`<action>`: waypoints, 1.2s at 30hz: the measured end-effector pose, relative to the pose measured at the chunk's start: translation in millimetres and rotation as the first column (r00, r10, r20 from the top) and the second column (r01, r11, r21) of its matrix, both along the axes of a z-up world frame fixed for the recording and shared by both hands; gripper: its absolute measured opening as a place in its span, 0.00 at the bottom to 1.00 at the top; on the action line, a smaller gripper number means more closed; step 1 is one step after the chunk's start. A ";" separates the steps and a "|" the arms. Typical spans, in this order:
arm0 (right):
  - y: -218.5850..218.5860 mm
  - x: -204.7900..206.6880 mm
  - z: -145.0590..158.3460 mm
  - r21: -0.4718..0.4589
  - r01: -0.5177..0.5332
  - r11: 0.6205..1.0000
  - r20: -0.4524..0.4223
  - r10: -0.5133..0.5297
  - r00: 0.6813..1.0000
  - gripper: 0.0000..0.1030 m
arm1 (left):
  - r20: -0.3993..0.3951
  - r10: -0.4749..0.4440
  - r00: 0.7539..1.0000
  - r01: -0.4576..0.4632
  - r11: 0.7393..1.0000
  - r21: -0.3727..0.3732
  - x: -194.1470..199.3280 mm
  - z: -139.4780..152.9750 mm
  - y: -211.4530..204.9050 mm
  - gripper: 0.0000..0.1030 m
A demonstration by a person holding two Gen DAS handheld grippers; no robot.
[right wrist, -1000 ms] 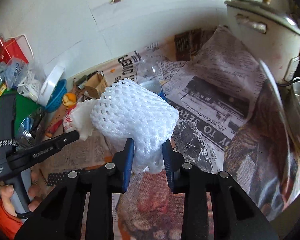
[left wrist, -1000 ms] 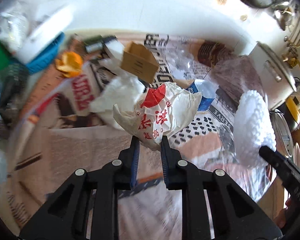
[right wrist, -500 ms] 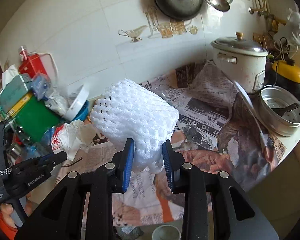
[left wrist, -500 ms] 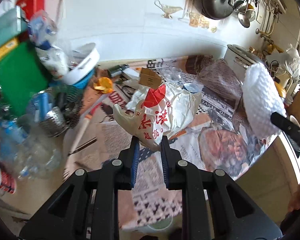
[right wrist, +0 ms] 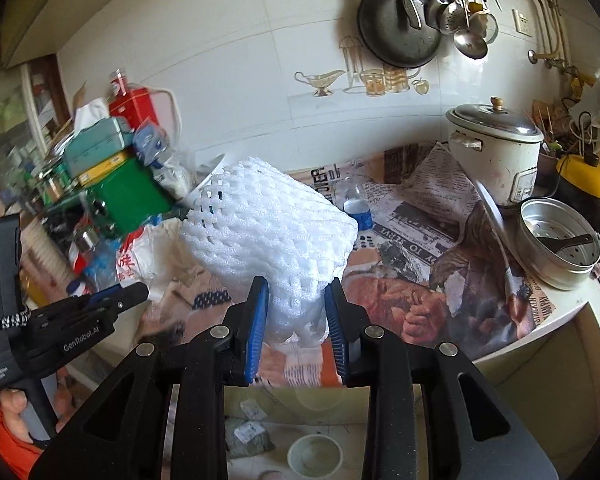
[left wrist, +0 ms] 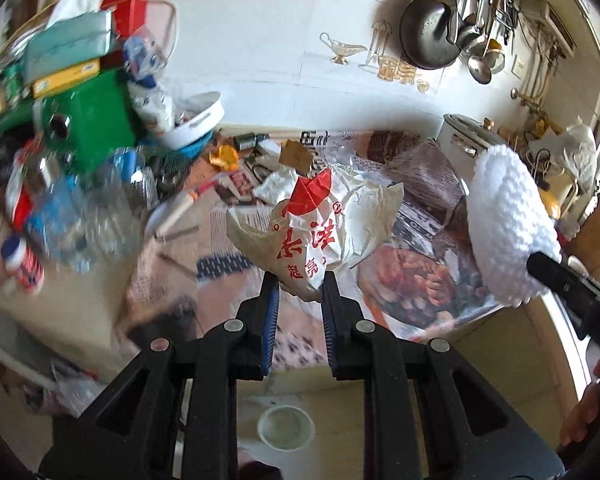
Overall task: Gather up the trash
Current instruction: 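Lift the foam net and plastic bag and carry both down toward the floor bin, then open both grippers over the white bin, dropping the net and bag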
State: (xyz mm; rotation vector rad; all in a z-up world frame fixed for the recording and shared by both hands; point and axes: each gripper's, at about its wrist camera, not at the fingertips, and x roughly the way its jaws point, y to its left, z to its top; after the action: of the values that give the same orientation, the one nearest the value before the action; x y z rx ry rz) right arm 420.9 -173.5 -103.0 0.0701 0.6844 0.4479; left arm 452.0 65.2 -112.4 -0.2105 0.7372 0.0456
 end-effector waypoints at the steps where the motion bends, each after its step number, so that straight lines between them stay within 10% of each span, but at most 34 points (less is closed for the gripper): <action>1: -3.1 -5.1 -0.5 -0.005 -0.011 1.000 -0.003 0.011 1.000 0.26 | -0.008 0.012 1.000 -0.012 1.000 -0.010 -6.8 -2.5 -6.2 0.19; 19: -35.0 -50.2 -88.8 -0.018 -0.126 0.992 -0.230 0.119 0.966 0.26 | -0.281 0.062 0.958 -0.073 0.997 -0.026 -82.0 -115.5 -67.1 0.19; 36: 5.7 -37.9 -313.5 -0.063 0.030 0.998 -0.498 -0.058 0.865 0.26 | -0.546 -0.069 0.835 0.027 0.996 -0.085 -55.8 -378.8 -19.3 0.19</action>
State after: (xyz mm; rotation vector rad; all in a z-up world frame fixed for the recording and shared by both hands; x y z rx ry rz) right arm 383.0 -167.8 -416.5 0.1547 1.2060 0.3672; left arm 396.2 45.9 -491.2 -0.2527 1.3237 0.0309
